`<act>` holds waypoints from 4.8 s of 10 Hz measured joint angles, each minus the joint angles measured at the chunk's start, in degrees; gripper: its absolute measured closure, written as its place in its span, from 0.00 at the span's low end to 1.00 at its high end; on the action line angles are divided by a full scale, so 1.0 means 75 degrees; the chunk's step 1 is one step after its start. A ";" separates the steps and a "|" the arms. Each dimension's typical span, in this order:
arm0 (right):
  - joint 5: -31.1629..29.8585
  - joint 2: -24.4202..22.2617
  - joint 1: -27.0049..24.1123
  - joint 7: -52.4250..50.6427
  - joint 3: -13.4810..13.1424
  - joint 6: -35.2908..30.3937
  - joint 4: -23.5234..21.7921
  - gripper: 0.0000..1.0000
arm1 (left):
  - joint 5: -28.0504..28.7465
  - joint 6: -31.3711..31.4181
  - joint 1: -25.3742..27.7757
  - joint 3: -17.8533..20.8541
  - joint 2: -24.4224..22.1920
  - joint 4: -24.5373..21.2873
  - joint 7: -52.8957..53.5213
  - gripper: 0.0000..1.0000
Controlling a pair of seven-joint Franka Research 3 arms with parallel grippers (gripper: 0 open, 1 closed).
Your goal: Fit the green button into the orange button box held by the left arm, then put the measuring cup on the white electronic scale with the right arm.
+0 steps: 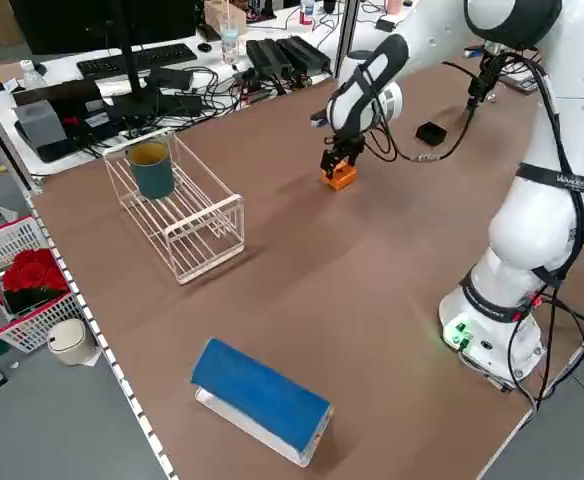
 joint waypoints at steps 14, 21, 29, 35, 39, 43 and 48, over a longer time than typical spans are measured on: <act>-0.0087 0.0018 0.0034 0.0296 0.0056 0.0098 -0.0001 0.63 | 0.0000 -0.1782 0.0021 0.0019 -0.0093 0.1627 -0.0055 0.14; -0.0401 -0.0041 0.0095 0.1220 0.0867 -0.2774 0.2433 0.63 | 0.0000 -0.3883 -0.0038 -0.0116 -0.0224 0.3501 -0.0870 0.14; -0.2166 0.2146 0.1923 0.3914 0.1331 -0.2993 0.5137 0.63 | 0.0000 -0.4925 -0.0080 -0.0258 -0.0164 0.4480 -0.1057 0.14; -0.2409 0.2884 0.2165 0.4419 0.1327 -0.2604 0.5540 0.63 | 0.0000 -0.4943 -0.0079 -0.0262 -0.0045 0.4532 -0.1058 0.14; -0.2420 0.2964 0.2214 0.4626 0.1327 -0.2607 0.5541 0.63 | 0.0000 -0.4943 -0.0079 -0.0262 -0.0043 0.4534 -0.1183 0.14; -0.2626 0.3114 0.2221 0.4789 0.1327 -0.2613 0.5540 0.63 | 0.0000 -0.4946 -0.0079 -0.0262 -0.0002 0.4537 -0.1190 0.14; -0.2689 0.3189 0.2228 0.4932 0.1329 -0.2603 0.5543 0.61 | 0.0000 -0.4946 -0.0080 -0.0263 0.0007 0.4550 -0.1191 0.14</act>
